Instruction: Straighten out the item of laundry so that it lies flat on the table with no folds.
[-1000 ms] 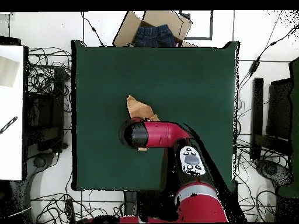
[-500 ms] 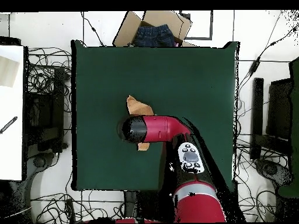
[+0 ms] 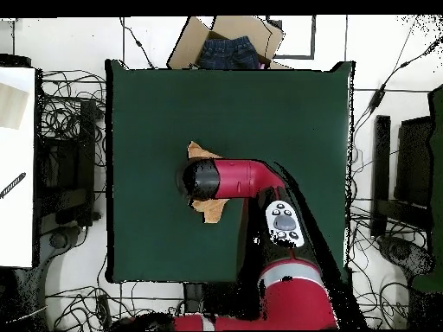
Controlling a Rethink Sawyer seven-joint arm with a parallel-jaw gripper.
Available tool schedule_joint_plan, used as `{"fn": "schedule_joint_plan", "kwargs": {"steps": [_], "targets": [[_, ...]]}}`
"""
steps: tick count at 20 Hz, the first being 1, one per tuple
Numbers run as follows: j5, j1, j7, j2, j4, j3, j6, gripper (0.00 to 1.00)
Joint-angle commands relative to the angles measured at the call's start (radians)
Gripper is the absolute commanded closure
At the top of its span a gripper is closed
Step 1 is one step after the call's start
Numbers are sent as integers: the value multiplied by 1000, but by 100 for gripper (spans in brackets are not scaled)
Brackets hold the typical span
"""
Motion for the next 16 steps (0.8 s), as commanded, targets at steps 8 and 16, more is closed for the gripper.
{"fn": "schedule_joint_plan", "kwargs": {"steps": [8, 16], "targets": [[-9, 0, 24, -102, 82, 72, 119, 0], [11, -6, 39, -204, 176, 67, 134, 0]]}}
